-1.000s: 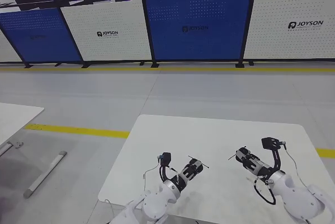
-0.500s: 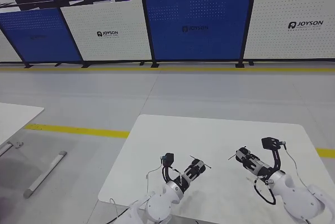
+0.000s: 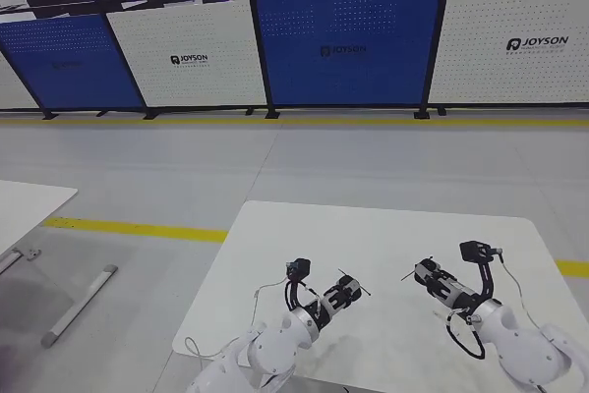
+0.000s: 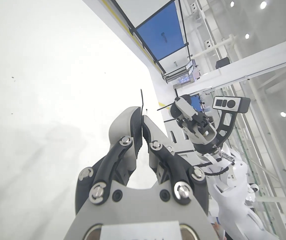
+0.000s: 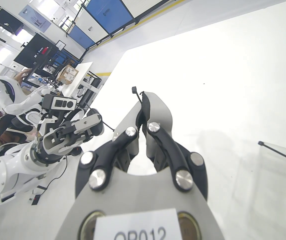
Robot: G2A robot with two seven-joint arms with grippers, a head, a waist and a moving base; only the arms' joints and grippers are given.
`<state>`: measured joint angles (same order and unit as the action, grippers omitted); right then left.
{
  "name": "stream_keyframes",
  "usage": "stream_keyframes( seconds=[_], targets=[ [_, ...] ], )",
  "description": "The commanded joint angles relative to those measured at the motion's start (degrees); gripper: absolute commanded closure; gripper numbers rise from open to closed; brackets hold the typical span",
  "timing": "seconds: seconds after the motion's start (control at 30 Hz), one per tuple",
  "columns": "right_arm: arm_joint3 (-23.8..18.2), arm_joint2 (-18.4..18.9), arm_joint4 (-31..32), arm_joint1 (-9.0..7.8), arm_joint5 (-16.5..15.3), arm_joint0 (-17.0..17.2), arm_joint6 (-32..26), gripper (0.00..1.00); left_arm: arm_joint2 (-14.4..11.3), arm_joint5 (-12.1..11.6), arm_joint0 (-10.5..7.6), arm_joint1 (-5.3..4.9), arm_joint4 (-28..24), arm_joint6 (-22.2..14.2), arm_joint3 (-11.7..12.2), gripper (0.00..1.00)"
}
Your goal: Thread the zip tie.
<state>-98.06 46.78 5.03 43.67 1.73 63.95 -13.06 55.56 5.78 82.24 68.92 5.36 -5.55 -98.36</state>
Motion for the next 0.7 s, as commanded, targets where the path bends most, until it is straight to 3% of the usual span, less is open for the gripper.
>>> stream_keyframes(
  seconds=[0.0,0.33,0.57,0.67],
  targets=[
    [0.0,0.0,0.0,0.0,0.0,0.0,0.0,1.0,0.0,0.0,0.0,0.0,0.0,0.0,0.0,1.0],
    [-0.2,0.1,0.1,0.04,-0.3,0.3,0.4,1.0,0.0,0.0,0.0,0.0,0.0,0.0,0.0,1.0],
    [-1.9,2.3,1.2,-0.03,-5.5,8.1,8.8,1.0,0.0,0.0,0.0,0.0,0.0,0.0,0.0,1.0],
    [-3.1,2.7,2.0,0.18,-6.2,10.8,11.8,1.0,0.0,0.0,0.0,0.0,0.0,0.0,0.0,1.0]
  ],
)
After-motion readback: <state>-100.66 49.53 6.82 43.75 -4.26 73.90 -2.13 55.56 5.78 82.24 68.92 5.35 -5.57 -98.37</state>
